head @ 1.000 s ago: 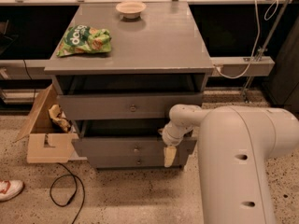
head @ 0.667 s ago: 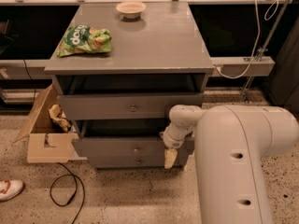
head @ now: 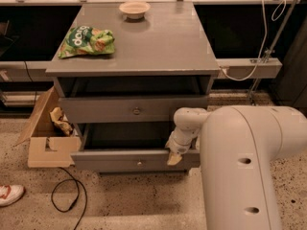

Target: Open middle drawer

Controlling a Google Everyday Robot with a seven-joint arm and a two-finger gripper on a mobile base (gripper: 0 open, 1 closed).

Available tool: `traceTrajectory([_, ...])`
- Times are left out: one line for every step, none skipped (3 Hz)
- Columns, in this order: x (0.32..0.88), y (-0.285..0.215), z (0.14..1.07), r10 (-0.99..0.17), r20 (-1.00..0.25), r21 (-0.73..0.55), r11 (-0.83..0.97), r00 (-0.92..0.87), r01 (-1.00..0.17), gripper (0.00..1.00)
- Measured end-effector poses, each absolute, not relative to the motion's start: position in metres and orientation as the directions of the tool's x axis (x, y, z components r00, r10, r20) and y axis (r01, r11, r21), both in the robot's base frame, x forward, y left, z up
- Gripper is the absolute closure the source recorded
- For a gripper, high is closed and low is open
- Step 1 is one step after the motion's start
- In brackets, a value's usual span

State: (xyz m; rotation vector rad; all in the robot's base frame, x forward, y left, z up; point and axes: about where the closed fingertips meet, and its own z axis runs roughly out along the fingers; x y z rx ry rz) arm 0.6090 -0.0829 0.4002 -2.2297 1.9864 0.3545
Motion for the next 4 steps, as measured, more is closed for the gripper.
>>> traceTrajectory([0.61, -0.083, 0.402, -0.959, -0.263, 0.056, -0.122, 0.104, -0.991, 0.85])
traceTrajectory([0.587, -0.089, 0.403, -0.956, -0.286, 0.047, -0.084, 0.067, -0.995, 1.0])
traceTrajectory([0.579, -0.088, 0.402, -0.954, -0.294, 0.044, -0.07, 0.054, -0.997, 1.0])
traceTrajectory([0.562, -0.089, 0.398, -0.938, -0.345, 0.032, -0.043, 0.03, -0.999, 1.0])
